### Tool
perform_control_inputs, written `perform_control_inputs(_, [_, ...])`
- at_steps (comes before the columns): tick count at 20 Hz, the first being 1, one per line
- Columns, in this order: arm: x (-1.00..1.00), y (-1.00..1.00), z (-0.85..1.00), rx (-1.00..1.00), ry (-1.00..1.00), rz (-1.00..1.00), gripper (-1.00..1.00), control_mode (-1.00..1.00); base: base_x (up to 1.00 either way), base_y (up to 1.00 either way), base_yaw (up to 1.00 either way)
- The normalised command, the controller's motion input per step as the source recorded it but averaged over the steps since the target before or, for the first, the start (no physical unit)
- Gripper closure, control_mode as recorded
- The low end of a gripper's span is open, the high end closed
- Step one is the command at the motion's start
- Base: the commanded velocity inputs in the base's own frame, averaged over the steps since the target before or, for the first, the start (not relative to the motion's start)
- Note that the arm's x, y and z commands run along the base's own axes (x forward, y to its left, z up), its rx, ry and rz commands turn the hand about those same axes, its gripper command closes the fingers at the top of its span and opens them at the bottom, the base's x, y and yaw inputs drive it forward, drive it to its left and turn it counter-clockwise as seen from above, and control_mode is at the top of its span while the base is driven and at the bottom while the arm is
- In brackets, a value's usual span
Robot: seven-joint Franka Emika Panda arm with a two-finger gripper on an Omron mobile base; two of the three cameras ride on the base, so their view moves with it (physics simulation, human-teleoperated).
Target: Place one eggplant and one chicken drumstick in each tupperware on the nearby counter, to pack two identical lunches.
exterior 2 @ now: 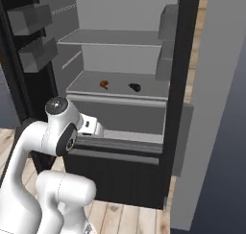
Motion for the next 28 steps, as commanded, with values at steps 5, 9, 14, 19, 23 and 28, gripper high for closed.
perform_control_inputs(5, [0.00,0.00,0.00,0.00,0.00,0.00,-1.00,1.00,0.75,-0.24,0.00])
perform_control_inputs(9, [0.00,0.00,0.00,0.00,0.00,0.00,-1.00,1.00,0.69,-0.18,0.00])
perform_control_inputs(14, [0.00,0.00,0.00,0.00,0.00,0.00,-1.00,1.00,0.60,-0.18,0.00])
perform_control_inputs(19, [0.15,0.05,0.00,0.00,0.00,0.00,-1.00,-1.00,0.20,0.02,0.00])
perform_control_inputs(23, [0.43,0.20,0.00,0.00,-0.03,0.00,-1.00,-1.00,0.00,0.00,0.00])
perform_control_inputs(28, [0.48,0.31,0.00,0.00,-0.05,0.03,-1.00,-1.00,0.00,0.00,0.00])
